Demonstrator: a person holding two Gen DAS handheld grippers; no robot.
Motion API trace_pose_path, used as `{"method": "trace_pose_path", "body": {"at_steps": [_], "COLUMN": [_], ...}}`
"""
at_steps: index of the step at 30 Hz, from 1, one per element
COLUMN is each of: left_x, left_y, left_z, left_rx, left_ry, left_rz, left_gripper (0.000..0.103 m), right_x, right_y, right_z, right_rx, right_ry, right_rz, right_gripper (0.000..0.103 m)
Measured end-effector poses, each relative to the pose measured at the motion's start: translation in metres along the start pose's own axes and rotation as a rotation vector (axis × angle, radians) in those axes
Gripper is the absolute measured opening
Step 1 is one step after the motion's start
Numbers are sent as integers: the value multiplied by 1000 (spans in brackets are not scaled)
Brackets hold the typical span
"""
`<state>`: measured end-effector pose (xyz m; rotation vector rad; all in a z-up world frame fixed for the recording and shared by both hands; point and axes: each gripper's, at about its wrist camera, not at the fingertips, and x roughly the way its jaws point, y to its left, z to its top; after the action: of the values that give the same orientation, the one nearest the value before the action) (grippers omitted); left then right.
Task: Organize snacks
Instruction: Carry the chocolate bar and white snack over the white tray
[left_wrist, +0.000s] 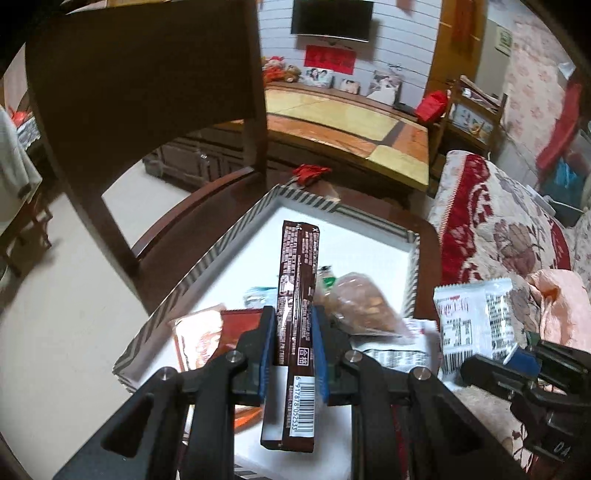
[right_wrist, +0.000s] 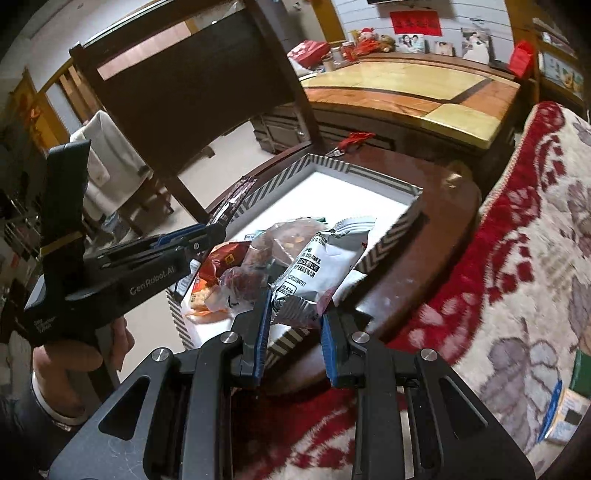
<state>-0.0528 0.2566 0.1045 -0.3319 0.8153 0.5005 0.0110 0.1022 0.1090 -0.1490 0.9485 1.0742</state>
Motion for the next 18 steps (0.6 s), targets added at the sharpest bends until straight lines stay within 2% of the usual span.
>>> {"method": "trace_pose_path", "body": {"at_steps": [11, 18], "left_x": [17, 30], "left_y": [16, 20], "left_z": [-7, -8], "left_rx": [-29, -41], "left_ry": [37, 70], "left_rz": [19, 35], "left_gripper": [22, 22], "right_x": [39, 59], "right_y": [3, 4], "right_z": [25, 32], "right_rx": [-9, 10], "right_ry": [41, 50], "right_rz": [-2, 35], "right_gripper": [24, 23]}}
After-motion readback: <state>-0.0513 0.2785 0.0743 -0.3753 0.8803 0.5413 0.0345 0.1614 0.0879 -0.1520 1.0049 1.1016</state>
